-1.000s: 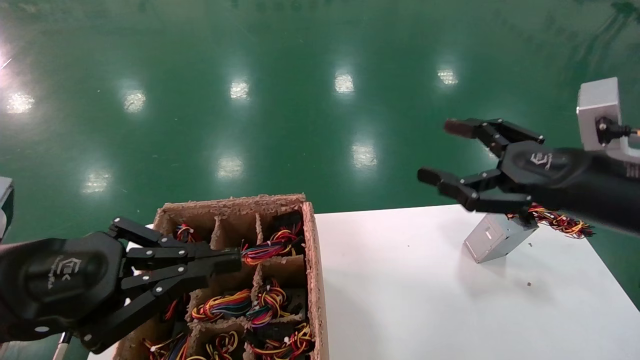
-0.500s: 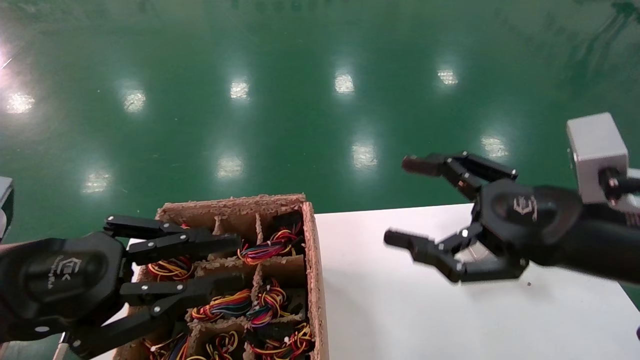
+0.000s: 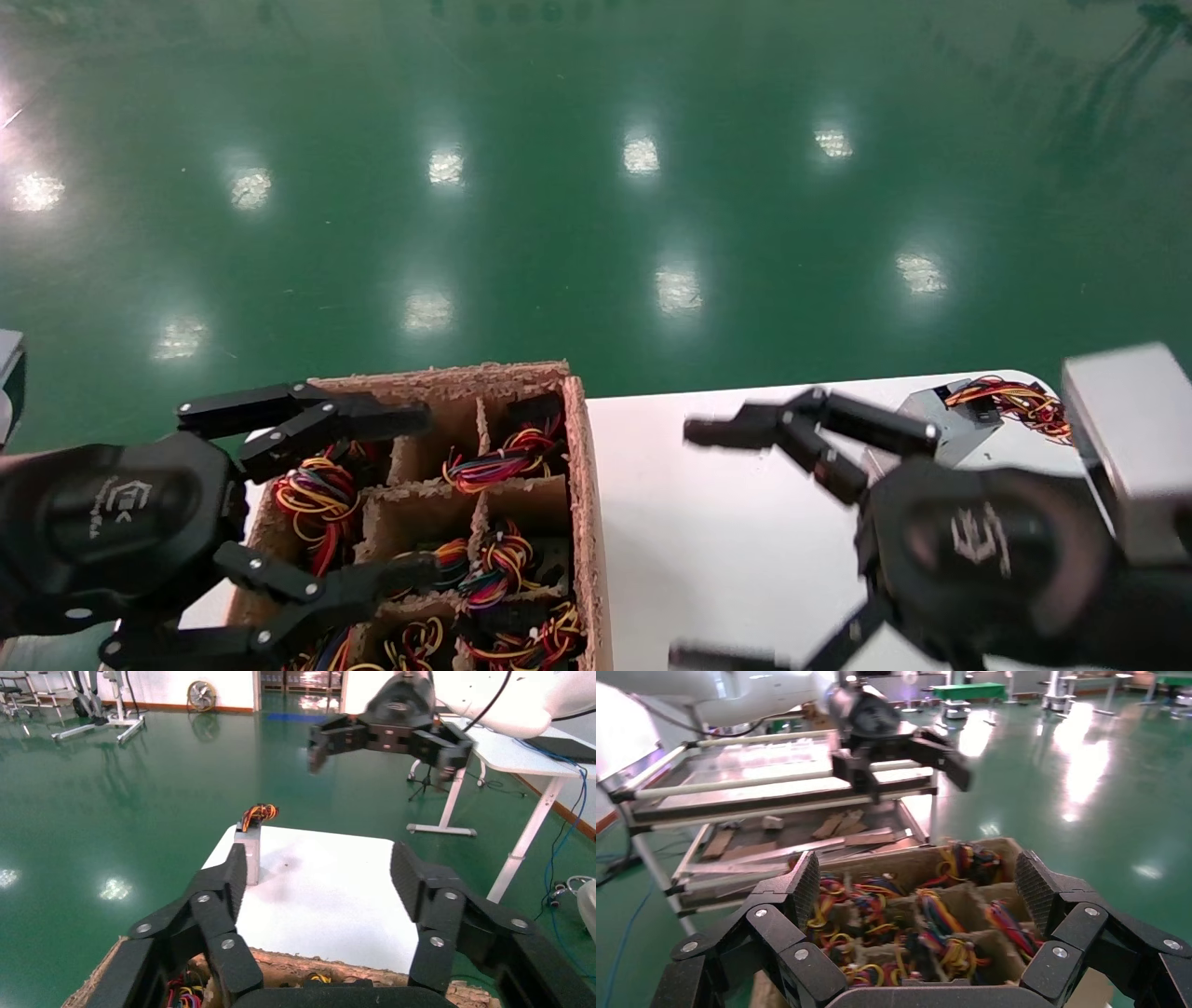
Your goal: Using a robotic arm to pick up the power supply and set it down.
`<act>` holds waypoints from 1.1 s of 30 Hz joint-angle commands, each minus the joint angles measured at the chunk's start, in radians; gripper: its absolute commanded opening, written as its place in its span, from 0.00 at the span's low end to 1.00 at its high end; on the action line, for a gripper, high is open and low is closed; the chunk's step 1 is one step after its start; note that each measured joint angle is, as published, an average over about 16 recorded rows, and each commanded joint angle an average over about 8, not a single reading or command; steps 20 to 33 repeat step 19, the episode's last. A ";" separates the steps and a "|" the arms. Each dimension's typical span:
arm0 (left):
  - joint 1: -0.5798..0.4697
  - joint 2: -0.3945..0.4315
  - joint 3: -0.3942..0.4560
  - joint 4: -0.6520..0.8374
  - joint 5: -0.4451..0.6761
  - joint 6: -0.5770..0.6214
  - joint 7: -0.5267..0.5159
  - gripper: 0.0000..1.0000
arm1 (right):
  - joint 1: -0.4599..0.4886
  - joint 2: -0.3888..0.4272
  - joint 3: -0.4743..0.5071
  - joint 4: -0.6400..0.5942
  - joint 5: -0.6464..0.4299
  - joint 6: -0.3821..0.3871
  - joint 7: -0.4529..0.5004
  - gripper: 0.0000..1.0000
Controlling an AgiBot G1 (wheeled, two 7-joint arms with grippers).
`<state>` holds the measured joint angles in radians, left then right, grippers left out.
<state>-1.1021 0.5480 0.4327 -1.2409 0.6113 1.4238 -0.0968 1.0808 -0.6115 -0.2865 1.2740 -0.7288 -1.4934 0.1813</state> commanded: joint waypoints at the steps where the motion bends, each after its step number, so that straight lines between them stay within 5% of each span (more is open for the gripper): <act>1: 0.000 0.000 0.000 0.000 0.000 0.000 0.000 1.00 | -0.019 0.001 0.021 0.031 -0.005 -0.008 0.012 1.00; 33: 0.000 0.000 0.000 0.000 0.000 0.000 0.000 1.00 | -0.014 0.001 0.016 0.022 -0.005 -0.006 0.009 1.00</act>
